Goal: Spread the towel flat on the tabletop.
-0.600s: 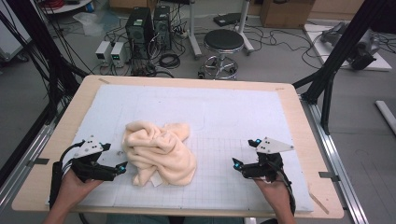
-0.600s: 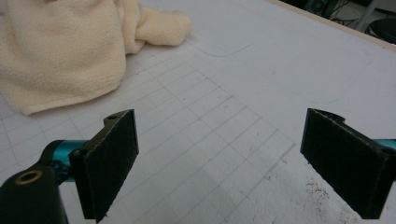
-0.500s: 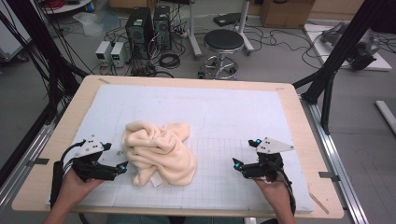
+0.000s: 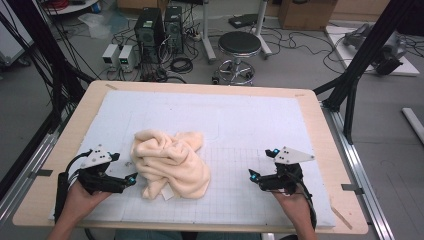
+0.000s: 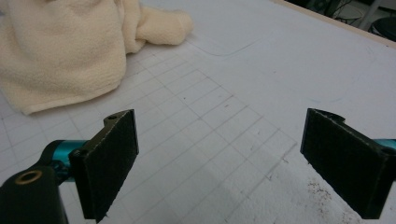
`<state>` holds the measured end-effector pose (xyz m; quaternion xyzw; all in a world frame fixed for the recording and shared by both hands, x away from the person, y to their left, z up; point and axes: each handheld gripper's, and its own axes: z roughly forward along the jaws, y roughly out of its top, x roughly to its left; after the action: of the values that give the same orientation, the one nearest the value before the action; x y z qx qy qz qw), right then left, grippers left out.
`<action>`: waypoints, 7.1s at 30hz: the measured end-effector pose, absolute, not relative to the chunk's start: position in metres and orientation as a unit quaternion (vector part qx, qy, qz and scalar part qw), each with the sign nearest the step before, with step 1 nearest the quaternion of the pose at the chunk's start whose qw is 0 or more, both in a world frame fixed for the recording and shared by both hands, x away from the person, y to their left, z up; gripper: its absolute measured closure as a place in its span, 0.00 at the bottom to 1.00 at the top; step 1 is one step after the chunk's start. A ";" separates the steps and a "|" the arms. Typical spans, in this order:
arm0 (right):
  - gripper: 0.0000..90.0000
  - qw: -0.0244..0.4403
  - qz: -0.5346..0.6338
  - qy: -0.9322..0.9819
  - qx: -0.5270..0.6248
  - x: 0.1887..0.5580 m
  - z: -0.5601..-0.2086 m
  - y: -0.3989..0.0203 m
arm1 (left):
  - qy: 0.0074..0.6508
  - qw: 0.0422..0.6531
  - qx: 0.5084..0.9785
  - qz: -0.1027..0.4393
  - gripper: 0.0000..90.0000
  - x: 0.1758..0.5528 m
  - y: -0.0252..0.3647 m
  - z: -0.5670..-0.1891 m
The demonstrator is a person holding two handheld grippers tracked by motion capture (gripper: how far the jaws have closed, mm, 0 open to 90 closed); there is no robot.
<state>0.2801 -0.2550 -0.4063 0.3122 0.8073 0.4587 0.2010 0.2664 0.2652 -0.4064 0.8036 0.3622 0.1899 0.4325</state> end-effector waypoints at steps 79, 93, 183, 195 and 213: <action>0.80 0.050 0.402 0.906 0.119 0.353 -0.394 -0.029 | 0.366 0.445 0.794 0.195 0.07 0.261 0.272 -0.405; 0.80 0.102 0.432 0.881 0.165 0.342 -0.336 -0.119 | 0.360 0.446 0.795 0.196 0.07 0.260 0.270 -0.403; 0.57 0.128 0.363 0.890 0.246 0.306 -0.420 -0.223 | 0.178 0.430 0.879 0.103 0.83 0.289 0.091 -0.382; 0.90 0.113 0.361 0.902 0.209 0.301 -0.414 -0.218 | 0.205 0.453 0.856 0.143 0.93 0.282 0.136 -0.354; 0.91 0.172 0.418 0.875 0.174 0.289 -0.314 -0.213 | 0.306 0.454 0.809 0.213 0.93 0.333 0.217 -0.301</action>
<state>0.2894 -0.2133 -0.3139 0.1744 0.8747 0.4182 0.1724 0.3334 0.2167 -0.3009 0.8095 0.3063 0.2125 0.4536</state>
